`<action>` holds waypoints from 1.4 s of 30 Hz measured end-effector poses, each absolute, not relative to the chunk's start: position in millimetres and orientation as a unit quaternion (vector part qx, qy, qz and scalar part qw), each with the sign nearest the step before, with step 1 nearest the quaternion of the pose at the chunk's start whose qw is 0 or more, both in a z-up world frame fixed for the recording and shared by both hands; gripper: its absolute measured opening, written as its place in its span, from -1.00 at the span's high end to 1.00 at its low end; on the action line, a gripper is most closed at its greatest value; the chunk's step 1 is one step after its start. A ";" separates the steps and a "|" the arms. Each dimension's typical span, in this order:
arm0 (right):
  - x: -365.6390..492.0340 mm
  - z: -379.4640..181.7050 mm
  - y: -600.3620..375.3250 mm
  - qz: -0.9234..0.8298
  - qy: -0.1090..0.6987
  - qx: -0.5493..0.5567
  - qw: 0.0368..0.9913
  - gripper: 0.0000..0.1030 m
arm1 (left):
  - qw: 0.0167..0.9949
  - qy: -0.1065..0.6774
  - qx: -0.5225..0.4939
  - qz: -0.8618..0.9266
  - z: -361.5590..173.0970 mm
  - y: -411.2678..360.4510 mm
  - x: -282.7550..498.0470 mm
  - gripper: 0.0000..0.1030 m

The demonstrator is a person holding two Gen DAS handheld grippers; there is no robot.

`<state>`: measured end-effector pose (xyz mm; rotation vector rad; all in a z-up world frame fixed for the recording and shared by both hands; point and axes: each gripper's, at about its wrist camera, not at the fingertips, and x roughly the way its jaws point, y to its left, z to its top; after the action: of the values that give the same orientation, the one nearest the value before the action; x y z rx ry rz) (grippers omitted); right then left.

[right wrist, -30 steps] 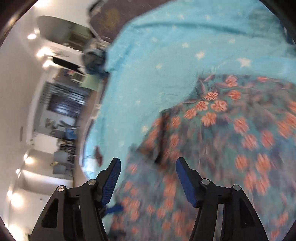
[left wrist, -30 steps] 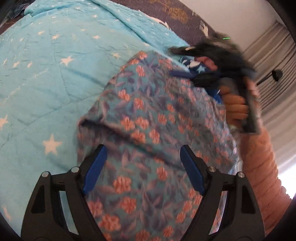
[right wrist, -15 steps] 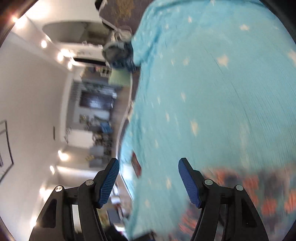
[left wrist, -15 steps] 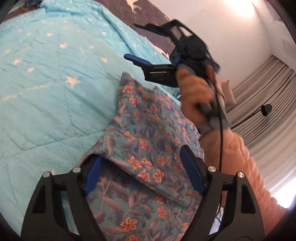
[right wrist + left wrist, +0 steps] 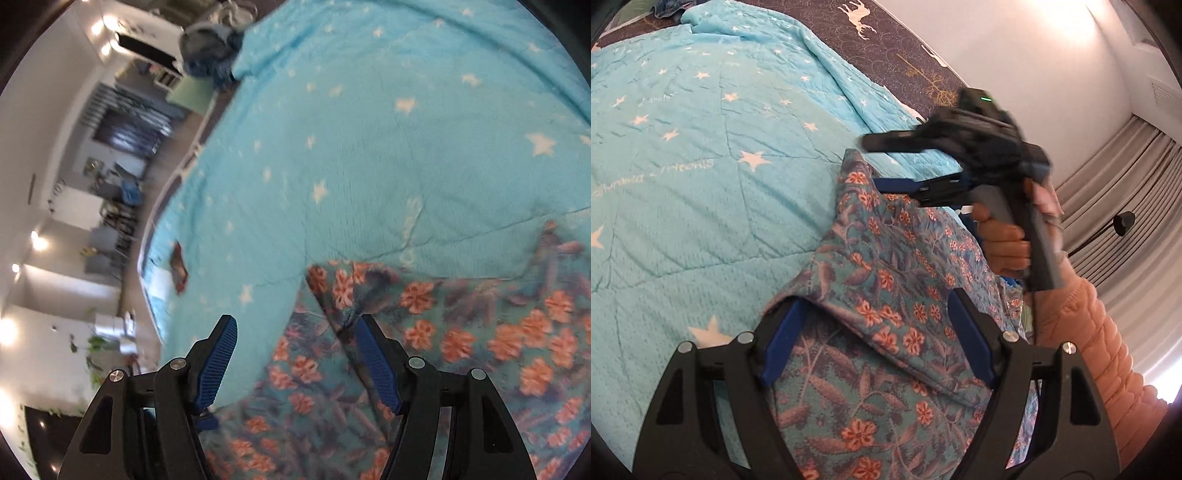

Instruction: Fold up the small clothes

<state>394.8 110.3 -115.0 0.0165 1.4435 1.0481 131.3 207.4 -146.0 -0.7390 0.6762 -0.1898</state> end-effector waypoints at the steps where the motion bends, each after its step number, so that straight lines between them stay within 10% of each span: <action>1: 394.6 -123.0 121.1 0.460 0.637 0.003 0.619 -0.35 | 0.874 0.322 -0.352 -0.090 -144.5 207.5 130.0 -0.52; 4: 390.8 -129.3 151.5 0.456 0.626 -0.036 0.631 -0.32 | 0.880 0.306 -0.355 -0.076 -140.6 210.7 131.8 -0.52; 6: 391.9 -117.3 164.1 0.464 0.596 -0.030 0.654 0.28 | 0.876 0.298 -0.374 -0.059 -142.4 219.6 132.7 -0.51; 9: 403.9 -121.4 173.7 0.448 0.609 0.001 0.654 0.46 | 0.871 0.295 -0.389 -0.053 -145.2 225.8 127.0 -0.33; 18: 376.8 -61.7 61.2 0.399 0.559 0.050 0.725 0.45 | 0.878 0.319 -0.357 -0.026 -138.3 218.1 103.8 -0.29; 29: 184.3 -43.4 -315.1 0.221 0.506 0.211 0.807 0.09 | 0.911 0.315 -0.264 -0.029 -80.2 192.2 81.2 -0.45; 39: 198.2 -90.9 -313.2 0.288 0.523 0.258 0.759 -0.24 | 0.919 0.365 -0.144 -0.040 -64.5 122.3 182.1 -0.47; 40: 203.9 -96.2 -305.3 0.288 0.531 0.254 0.755 -0.20 | 0.914 0.376 -0.151 -0.039 -71.2 124.9 192.9 -0.48; 42: 212.7 -105.9 -290.2 0.294 0.551 0.235 0.745 0.83 | 0.898 0.407 -0.166 -0.023 -90.5 134.7 219.1 -0.47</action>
<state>212.7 -290.2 -105.9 0.5143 1.2077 0.6435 219.1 134.7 -90.5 -0.3438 0.8435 -0.0473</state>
